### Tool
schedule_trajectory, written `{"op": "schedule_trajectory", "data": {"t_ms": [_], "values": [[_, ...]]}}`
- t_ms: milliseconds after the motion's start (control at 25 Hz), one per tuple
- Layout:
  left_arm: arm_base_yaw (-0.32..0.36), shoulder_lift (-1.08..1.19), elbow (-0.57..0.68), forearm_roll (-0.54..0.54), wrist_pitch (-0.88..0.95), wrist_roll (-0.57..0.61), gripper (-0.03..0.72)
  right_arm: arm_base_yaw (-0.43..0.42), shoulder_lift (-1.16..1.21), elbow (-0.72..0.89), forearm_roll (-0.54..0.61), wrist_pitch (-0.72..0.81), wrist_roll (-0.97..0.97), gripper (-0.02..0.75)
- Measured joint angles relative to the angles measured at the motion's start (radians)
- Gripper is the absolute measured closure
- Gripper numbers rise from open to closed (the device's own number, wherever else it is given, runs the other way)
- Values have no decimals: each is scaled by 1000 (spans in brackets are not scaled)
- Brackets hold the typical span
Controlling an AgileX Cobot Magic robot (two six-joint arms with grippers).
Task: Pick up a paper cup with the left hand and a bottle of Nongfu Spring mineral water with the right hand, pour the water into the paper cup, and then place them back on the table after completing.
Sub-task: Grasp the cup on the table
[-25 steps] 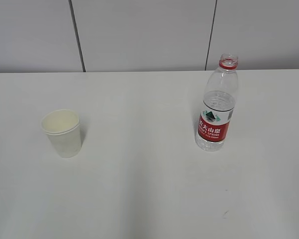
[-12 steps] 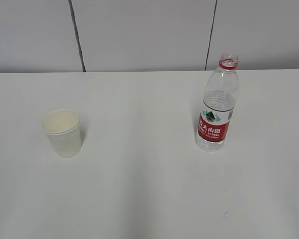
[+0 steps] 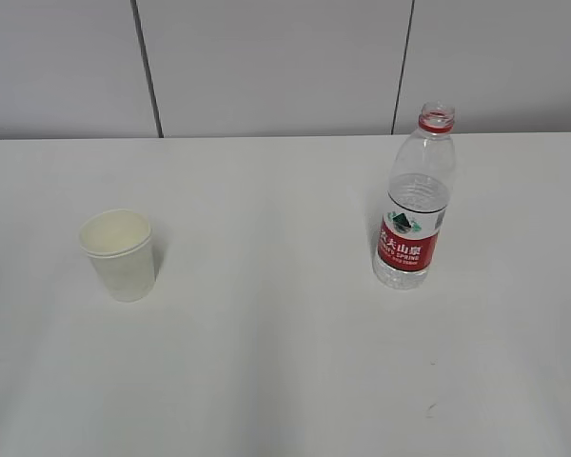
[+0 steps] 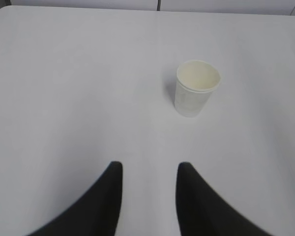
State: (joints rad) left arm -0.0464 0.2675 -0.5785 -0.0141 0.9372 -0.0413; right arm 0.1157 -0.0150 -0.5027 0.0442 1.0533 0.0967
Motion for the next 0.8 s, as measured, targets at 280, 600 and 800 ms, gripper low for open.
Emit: {"op": "schedule_trajectory", "data": {"t_ms": [280, 600, 800], "values": [[-1, 226, 0, 1, -182, 32, 448, 0, 216, 0, -2, -136, 2, 150], [-1, 496, 4, -4, -415, 41, 448, 0, 530, 0, -32, -434, 5, 150], [-4, 643, 72, -7, -654, 41, 448, 0, 652, 0, -34, -597, 5, 150]]}}
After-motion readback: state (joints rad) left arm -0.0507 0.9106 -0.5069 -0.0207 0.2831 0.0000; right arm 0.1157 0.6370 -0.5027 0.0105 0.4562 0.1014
